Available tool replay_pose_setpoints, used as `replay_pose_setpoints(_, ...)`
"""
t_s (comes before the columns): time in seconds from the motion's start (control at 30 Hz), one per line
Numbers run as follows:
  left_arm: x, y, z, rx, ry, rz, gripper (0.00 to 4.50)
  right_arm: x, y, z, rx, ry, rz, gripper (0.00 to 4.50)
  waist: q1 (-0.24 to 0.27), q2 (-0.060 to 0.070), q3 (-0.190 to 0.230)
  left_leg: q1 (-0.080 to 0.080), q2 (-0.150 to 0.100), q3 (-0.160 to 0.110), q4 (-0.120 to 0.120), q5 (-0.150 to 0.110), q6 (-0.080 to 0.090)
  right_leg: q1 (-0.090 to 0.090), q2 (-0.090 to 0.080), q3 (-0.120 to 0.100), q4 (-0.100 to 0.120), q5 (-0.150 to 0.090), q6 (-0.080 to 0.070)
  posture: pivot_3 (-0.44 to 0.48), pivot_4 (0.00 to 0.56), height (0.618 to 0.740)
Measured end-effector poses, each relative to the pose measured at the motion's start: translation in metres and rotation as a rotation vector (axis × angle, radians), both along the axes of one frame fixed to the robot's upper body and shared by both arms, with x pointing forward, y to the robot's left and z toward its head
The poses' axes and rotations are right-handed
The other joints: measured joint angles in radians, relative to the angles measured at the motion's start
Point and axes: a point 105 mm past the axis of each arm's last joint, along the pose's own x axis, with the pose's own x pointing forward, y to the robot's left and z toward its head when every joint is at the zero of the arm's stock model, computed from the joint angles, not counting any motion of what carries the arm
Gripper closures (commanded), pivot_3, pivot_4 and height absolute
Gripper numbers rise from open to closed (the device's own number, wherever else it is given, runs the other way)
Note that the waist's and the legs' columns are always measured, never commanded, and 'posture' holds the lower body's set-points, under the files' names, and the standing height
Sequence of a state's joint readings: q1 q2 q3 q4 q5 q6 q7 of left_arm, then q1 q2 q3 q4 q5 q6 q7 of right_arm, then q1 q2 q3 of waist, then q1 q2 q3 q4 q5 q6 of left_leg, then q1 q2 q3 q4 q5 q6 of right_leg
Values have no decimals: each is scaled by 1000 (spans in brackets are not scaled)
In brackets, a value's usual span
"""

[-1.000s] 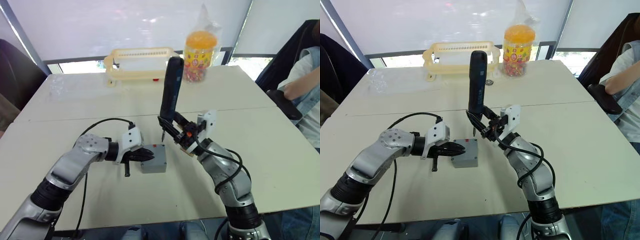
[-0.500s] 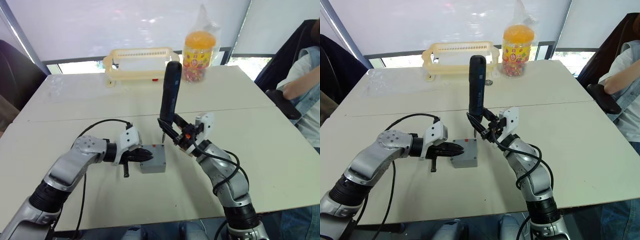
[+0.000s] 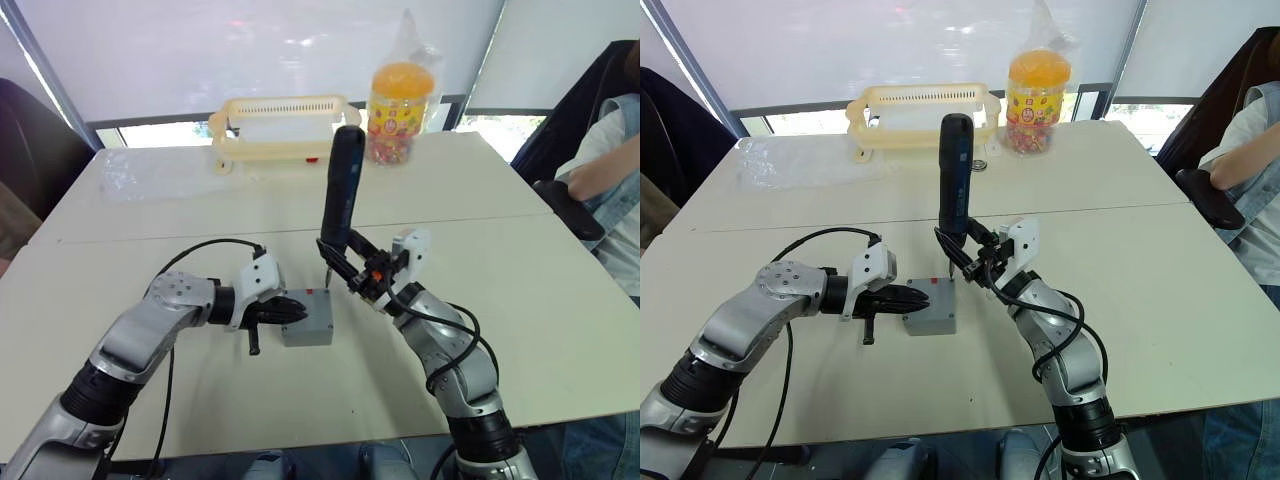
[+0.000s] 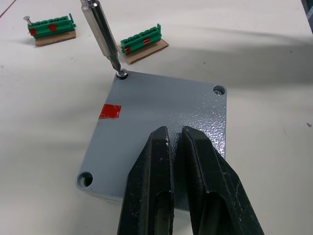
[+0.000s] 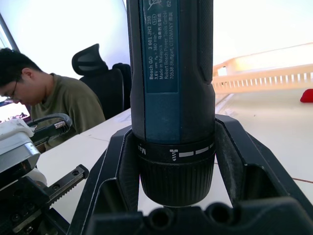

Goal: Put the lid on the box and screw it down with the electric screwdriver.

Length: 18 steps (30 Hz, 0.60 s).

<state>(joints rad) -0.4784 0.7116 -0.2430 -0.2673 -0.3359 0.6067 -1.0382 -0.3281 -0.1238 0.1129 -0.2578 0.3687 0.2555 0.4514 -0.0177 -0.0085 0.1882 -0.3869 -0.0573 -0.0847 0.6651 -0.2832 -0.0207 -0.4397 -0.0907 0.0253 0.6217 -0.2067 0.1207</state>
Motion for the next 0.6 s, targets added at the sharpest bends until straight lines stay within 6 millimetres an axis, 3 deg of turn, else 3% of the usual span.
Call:
replay_pose_setpoints(0.43,1,-1,0,-4,3,0,4088,2,-2,7,8,-5,-13,2711,1,0,0,0,0,0,0,0,0,0,0,0,0,0,0,0,150,740)
replay_pose_setpoints(0.6,1,0,0,-4,4,0,4088,0,-1,0,4,20,-10,2711,0,0,0,0,0,0,0,0,0,0,0,0,0,0,0,0,150,740)
